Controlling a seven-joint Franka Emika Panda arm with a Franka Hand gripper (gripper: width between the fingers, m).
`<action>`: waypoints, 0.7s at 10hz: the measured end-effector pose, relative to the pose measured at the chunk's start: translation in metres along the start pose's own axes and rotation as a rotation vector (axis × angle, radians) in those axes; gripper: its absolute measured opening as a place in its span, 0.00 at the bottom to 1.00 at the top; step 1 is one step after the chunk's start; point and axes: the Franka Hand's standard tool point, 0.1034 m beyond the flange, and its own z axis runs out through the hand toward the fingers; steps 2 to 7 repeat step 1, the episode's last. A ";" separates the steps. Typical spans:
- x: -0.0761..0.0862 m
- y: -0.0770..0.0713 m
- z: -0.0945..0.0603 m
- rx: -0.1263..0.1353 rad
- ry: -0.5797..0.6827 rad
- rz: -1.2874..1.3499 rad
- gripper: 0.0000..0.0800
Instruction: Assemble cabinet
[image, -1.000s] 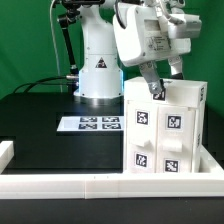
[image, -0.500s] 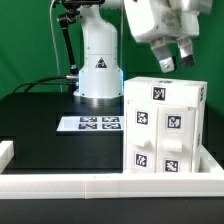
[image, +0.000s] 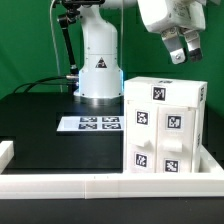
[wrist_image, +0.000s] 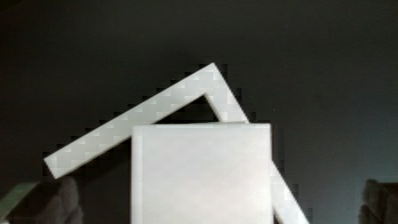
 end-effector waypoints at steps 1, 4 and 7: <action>0.000 0.000 0.000 0.000 0.000 -0.002 1.00; 0.000 0.000 0.000 0.000 0.000 -0.002 1.00; 0.000 0.000 0.000 0.000 0.000 -0.002 1.00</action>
Offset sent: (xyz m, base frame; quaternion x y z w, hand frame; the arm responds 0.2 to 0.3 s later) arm 0.0000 0.0000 0.0000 0.0000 0.0000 0.0000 1.0000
